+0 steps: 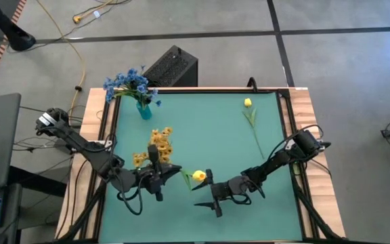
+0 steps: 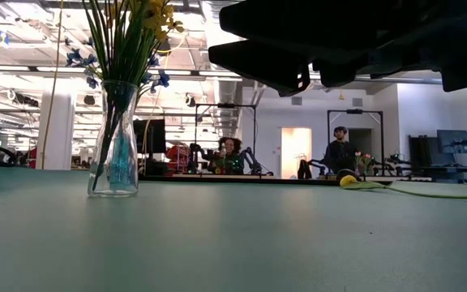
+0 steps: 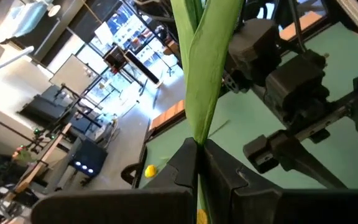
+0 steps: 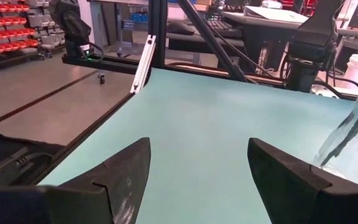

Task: Sort flowers into vase by color
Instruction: Put the left yellow flower into the transparent vase

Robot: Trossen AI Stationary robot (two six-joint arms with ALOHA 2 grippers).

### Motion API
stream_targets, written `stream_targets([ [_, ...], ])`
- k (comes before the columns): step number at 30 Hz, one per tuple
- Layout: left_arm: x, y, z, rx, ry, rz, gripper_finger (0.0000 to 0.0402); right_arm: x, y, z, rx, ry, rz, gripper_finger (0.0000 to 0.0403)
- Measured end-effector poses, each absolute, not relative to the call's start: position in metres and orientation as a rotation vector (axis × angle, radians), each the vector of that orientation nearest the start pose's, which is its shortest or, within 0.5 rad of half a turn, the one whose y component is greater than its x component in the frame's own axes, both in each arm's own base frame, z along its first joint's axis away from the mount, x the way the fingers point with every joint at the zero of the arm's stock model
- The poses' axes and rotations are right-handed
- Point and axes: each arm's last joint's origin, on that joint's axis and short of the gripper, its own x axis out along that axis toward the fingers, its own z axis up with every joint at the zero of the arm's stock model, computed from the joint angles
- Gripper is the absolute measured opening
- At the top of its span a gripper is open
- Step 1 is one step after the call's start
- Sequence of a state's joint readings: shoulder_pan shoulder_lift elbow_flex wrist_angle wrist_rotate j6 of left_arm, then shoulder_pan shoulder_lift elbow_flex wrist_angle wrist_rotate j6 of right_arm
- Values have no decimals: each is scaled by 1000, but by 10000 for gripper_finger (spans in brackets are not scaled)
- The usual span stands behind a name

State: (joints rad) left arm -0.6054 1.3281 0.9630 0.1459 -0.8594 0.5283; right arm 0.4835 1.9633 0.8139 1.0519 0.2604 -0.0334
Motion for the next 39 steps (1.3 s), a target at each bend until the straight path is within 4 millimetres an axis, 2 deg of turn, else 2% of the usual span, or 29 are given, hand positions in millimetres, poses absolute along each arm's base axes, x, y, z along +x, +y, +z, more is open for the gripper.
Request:
stream_targets([
  [6,245,-164,323,633,87,119,0,332,166,139,-69,87,224,296],
  [11,229,-172,353,547,-129,108,0,332,165,139,-69,87,223,296],
  [17,202,-156,389,362,-254,244,0,332,165,139,-62,88,222,296],
  [24,172,-116,425,202,-346,449,0,332,165,139,-62,88,223,296],
  [31,157,-85,436,104,-287,642,0,332,165,139,-61,88,223,296],
  [34,159,-80,431,106,-180,743,0,332,165,139,-62,89,223,296],
  [39,169,-79,422,161,-121,751,0,332,165,139,-60,89,223,296],
])
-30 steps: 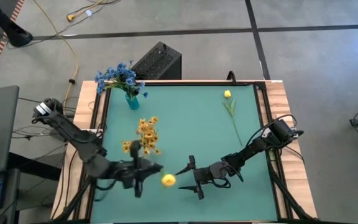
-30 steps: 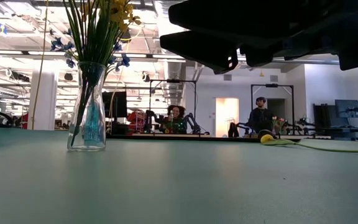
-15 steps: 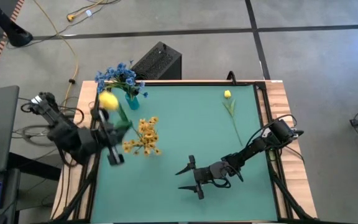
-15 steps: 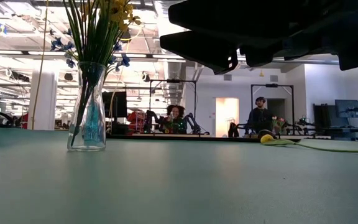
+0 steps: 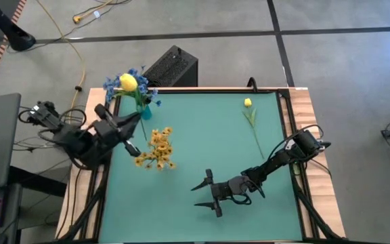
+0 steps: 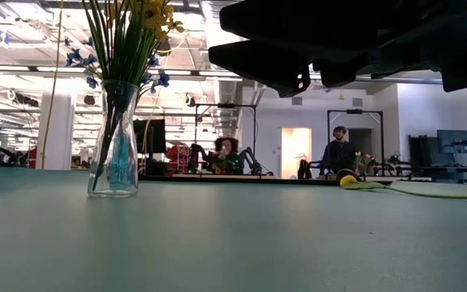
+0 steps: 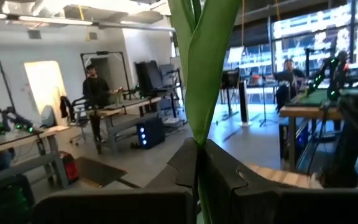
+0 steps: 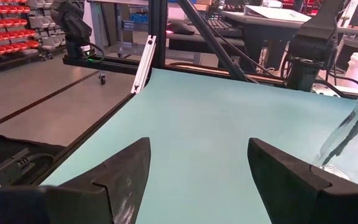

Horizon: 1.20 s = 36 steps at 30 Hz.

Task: Sort flowers into vase by color
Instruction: Put the left yellow flower into the transparent vase

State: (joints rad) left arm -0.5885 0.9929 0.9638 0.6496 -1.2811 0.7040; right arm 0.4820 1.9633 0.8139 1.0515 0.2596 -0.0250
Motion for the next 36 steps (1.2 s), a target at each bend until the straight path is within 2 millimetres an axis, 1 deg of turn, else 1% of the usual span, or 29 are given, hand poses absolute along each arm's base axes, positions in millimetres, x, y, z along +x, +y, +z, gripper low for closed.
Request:
stream_targets([
  [2,171,-76,417,160,-107,763,0,332,166,139,-59,89,225,296],
  [5,168,-66,401,145,-106,787,0,332,167,139,-59,89,228,296],
  [7,159,-53,386,84,-138,813,0,331,168,139,-59,89,232,296],
  [10,140,-35,368,-19,-275,744,0,331,169,139,-60,91,234,296],
  [12,129,-28,357,-74,-362,686,0,331,169,138,-63,97,234,296],
  [14,121,-24,345,-106,-403,660,0,331,167,137,-68,107,230,296],
  [18,117,-24,323,-122,-414,603,0,334,163,136,-70,117,216,296],
  [23,120,-26,304,-123,-398,546,0,333,163,136,-38,120,216,296],
  [27,124,-28,297,-94,-382,505,0,333,163,136,-42,119,217,296],
  [31,126,-32,296,-102,-378,456,0,333,163,137,-42,116,216,296],
  [36,127,-38,290,-69,-321,423,0,333,163,137,-42,116,216,296],
])
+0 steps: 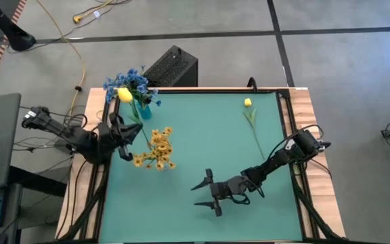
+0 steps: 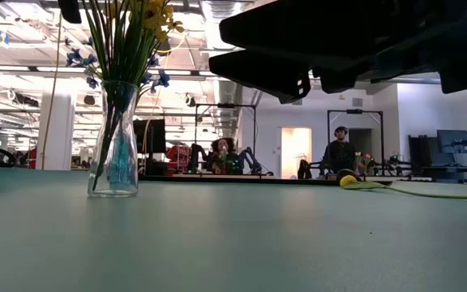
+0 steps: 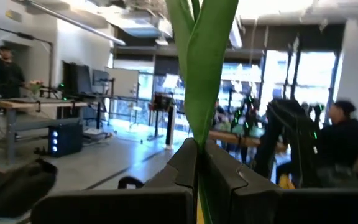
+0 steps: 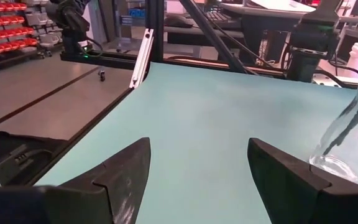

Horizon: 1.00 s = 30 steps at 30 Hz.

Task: Sort flowers into vase by color
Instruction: Put the left yellow flower into the transparent vase

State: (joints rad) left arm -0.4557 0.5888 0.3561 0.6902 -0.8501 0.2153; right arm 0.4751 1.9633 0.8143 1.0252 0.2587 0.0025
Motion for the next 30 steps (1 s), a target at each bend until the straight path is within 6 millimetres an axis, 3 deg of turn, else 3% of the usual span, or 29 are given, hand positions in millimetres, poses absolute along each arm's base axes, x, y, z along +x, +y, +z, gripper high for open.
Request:
stream_targets([
  [16,153,-52,261,38,-114,429,0,333,163,136,-45,119,215,296],
  [21,149,-49,276,75,-206,502,0,333,163,136,-34,129,214,296],
  [25,145,-48,286,77,-297,457,0,333,162,133,-33,154,212,296],
  [30,147,-50,282,43,-285,434,0,334,160,132,-34,161,204,296],
])
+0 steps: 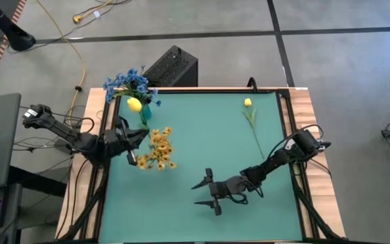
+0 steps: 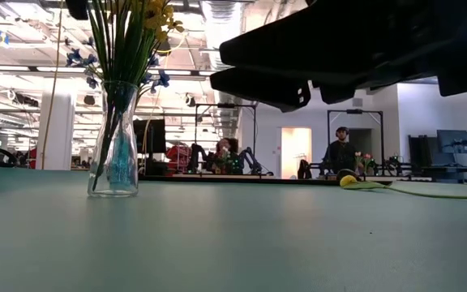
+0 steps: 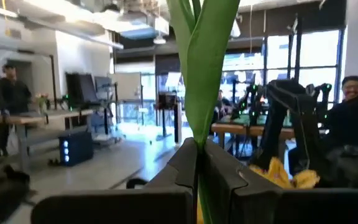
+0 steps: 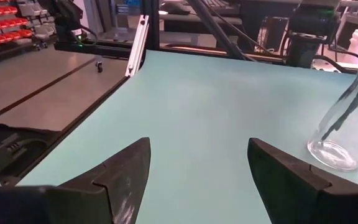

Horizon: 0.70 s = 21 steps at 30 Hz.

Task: Sort flowers into vase by color
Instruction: Put the left yellow flower into the transparent vase

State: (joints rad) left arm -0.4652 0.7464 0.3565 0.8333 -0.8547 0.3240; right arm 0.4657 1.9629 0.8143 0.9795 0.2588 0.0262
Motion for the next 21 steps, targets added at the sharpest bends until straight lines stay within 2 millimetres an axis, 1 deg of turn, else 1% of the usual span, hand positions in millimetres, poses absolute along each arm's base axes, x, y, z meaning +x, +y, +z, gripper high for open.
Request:
stream_targets([
  [4,150,-49,276,13,-231,497,0,335,159,132,-33,161,201,296],
  [10,148,-45,274,-68,-202,660,0,335,159,132,-33,161,201,296],
  [16,149,-45,269,-59,-162,679,0,335,159,133,-31,161,211,296],
  [21,148,-44,271,-84,-174,713,0,333,162,133,-29,161,233,296],
])
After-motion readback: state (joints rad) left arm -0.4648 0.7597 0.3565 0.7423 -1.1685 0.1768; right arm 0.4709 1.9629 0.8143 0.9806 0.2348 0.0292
